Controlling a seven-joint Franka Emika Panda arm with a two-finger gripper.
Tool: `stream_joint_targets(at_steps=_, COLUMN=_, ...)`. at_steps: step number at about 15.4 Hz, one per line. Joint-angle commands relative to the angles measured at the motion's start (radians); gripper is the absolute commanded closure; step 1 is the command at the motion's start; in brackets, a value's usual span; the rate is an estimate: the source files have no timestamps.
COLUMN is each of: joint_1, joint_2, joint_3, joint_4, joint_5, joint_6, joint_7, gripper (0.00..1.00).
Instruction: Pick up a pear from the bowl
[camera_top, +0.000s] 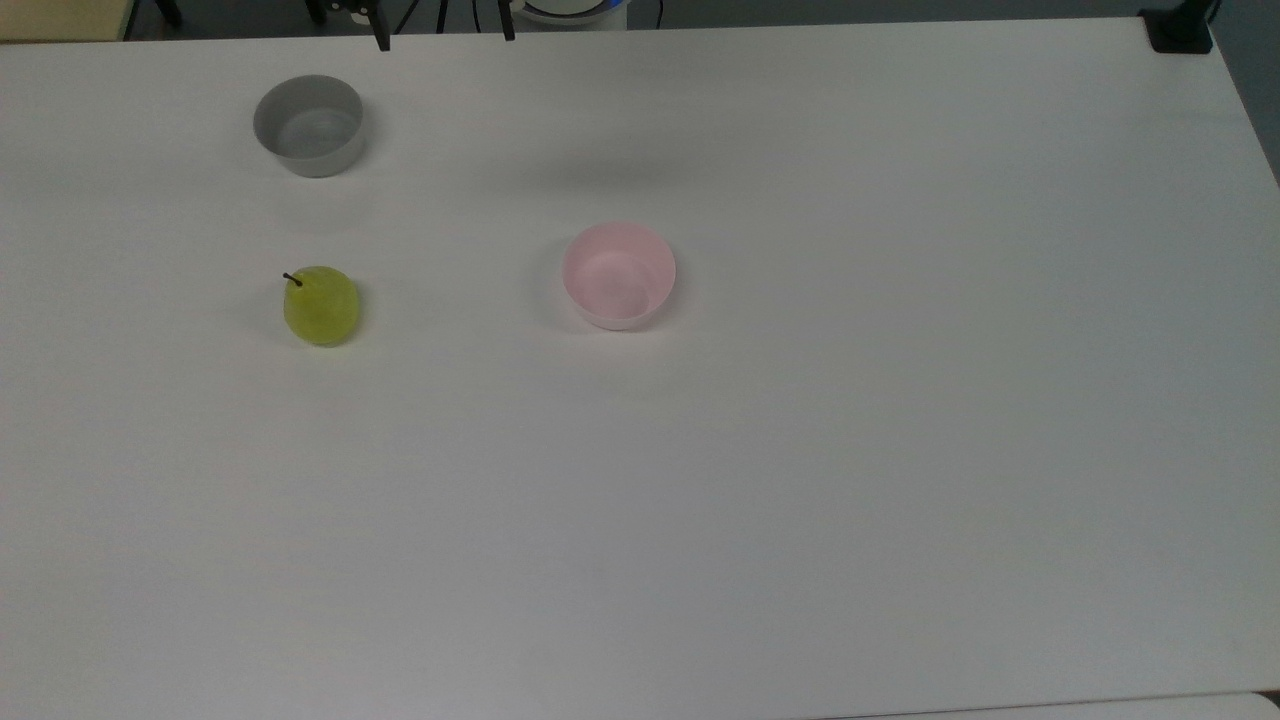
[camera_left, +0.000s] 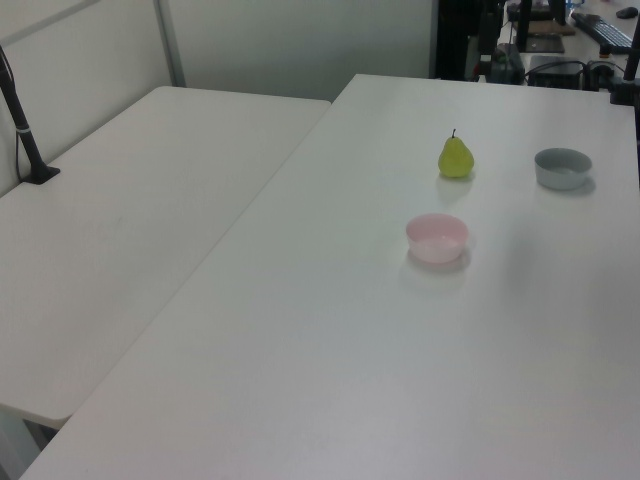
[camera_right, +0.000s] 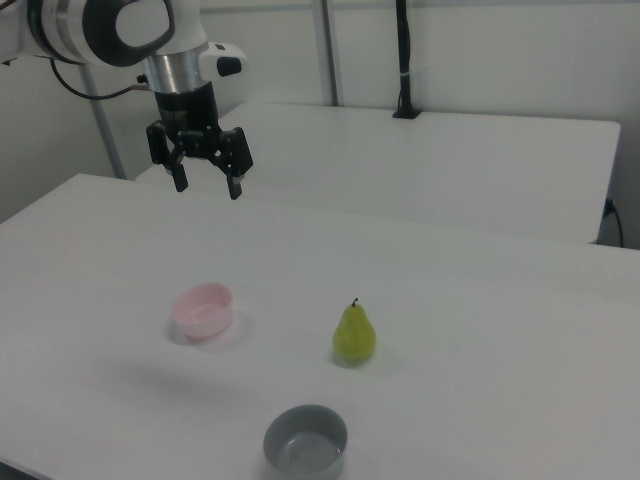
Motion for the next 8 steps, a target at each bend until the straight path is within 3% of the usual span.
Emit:
stream_joint_targets(at_steps=1, joint_1=-0.016, joint_2=-0.009, joint_3=0.014, joint_4=-0.023, joint_5=-0.002, joint_6=0.087, joint_7=-0.016, gripper=0.0)
stream_joint_targets(at_steps=8, joint_1=-0.015, joint_2=-0.011, joint_3=0.014, joint_4=-0.023, joint_5=-0.001, joint_6=0.081, joint_7=-0.015, gripper=0.0)
